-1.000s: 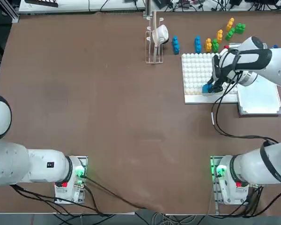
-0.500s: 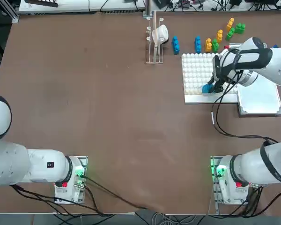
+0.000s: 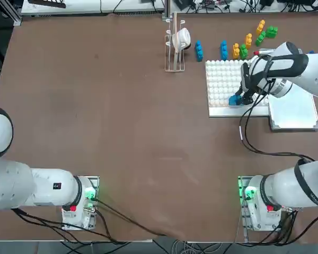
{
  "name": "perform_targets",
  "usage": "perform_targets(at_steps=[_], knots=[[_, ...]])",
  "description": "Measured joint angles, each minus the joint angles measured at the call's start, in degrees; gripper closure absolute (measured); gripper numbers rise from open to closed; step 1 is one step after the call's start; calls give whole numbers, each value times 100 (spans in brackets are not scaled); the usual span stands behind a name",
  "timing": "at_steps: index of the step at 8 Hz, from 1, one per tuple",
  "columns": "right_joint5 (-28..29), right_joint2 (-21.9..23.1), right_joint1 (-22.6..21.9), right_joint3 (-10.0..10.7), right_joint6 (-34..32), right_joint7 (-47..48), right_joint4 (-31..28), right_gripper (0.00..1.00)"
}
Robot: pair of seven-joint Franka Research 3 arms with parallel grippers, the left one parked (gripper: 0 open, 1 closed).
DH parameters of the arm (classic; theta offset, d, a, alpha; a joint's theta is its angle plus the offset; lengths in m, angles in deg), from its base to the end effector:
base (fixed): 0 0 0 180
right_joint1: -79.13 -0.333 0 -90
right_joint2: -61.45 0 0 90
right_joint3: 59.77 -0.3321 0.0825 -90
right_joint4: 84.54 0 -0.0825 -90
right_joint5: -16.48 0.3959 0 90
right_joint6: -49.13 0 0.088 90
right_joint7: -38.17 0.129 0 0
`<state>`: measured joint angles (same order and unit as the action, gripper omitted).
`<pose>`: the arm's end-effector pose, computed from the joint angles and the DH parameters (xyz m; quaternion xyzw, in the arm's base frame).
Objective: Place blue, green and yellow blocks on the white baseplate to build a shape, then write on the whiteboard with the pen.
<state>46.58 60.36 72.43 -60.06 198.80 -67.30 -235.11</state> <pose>0.4290 0.0471 0.2215 -0.7249 -0.6768 -0.0854 0.0958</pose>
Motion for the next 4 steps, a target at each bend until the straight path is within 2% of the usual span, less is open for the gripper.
perform_targets(at_steps=[4], knots=[[5,-3,16,-7,0,-6,0,61]])
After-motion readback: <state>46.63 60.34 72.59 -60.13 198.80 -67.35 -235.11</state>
